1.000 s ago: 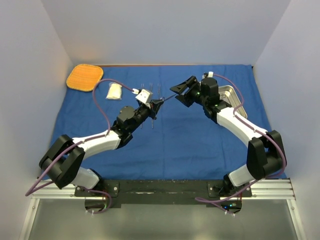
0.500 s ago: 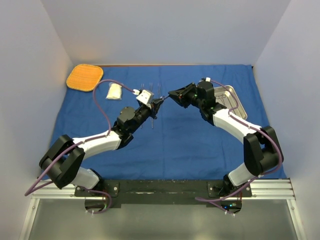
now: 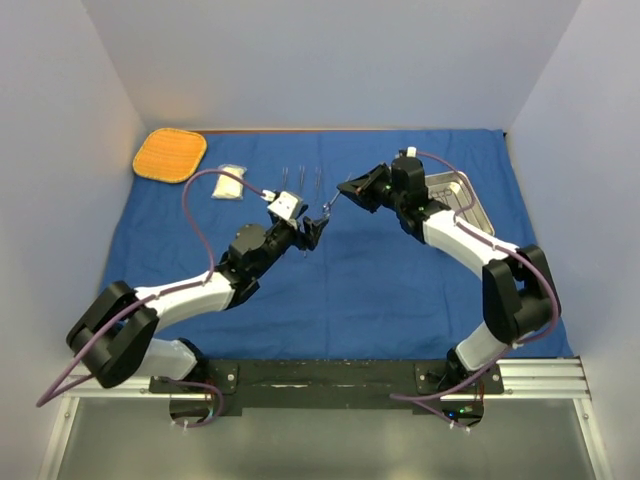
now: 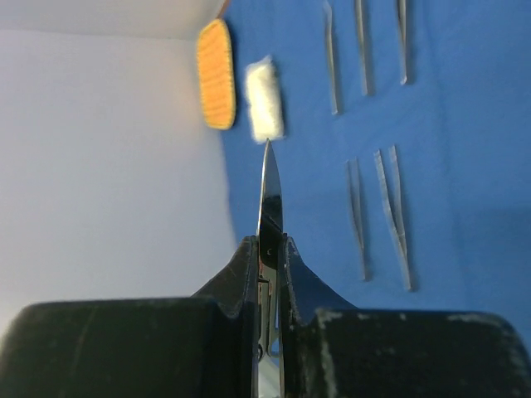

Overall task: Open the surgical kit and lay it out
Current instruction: Adjust the medical item, then place the medical item in the surgical kit.

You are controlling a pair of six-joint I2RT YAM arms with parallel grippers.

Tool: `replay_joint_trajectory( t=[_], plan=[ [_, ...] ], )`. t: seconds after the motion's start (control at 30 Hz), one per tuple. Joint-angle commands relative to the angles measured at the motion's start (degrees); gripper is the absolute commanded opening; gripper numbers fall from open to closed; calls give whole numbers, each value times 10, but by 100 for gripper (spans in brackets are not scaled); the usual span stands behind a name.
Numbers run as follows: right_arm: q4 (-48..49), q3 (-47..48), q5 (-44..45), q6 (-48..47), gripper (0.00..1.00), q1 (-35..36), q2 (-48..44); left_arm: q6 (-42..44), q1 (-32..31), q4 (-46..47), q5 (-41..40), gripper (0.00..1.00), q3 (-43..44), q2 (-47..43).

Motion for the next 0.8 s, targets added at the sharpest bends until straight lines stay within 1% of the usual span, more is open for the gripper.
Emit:
replay_joint_trajectory(
  t=[0.0, 0.03, 0.07, 0.1, 0.13, 0.17, 0.2, 0.23, 0.27, 0.3, 0.37, 0.53, 0.7, 0.77],
  plan=[
    [-147, 124, 19, -223, 0, -11, 29, -1, 4, -48, -44, 76, -14, -57],
    [-175, 146, 22, -255, 0, -11, 49, -8, 8, -66, -56, 82, -14, -72],
    [-240, 191, 38, -285, 0, -11, 58, -28, 24, -102, -60, 84, -13, -78],
    [-267, 212, 45, -336, 0, -11, 68, -38, 33, -120, -61, 85, -9, -84],
    [-291, 229, 49, -357, 0, -12, 79, -48, 44, -140, -65, 86, -5, -93],
    [-338, 261, 52, -376, 0, -10, 95, -64, 63, -178, -69, 88, -2, -97],
    [-356, 275, 54, -412, 0, -10, 106, -69, 73, -196, -73, 88, 6, -101],
    [-381, 289, 57, -427, 0, -10, 116, -71, 82, -212, -76, 89, 11, -108],
    [-427, 318, 61, -443, 0, -7, 137, -74, 98, -239, -82, 89, 16, -111],
    [-448, 330, 77, -472, 0, -5, 145, -75, 104, -251, -89, 89, 18, -115],
    [-487, 353, 88, -490, 0, 3, 166, -77, 121, -284, -111, 89, 23, -125],
    [-543, 393, 122, -522, 0, 24, 217, -73, 138, -337, -156, 89, 30, -136],
    [-567, 430, 124, -519, 0, 33, 276, -74, 140, -361, -177, 89, 34, -138],
    [-579, 440, 149, -523, 0, 38, 290, -73, 141, -370, -182, 89, 34, -137]
  ],
)
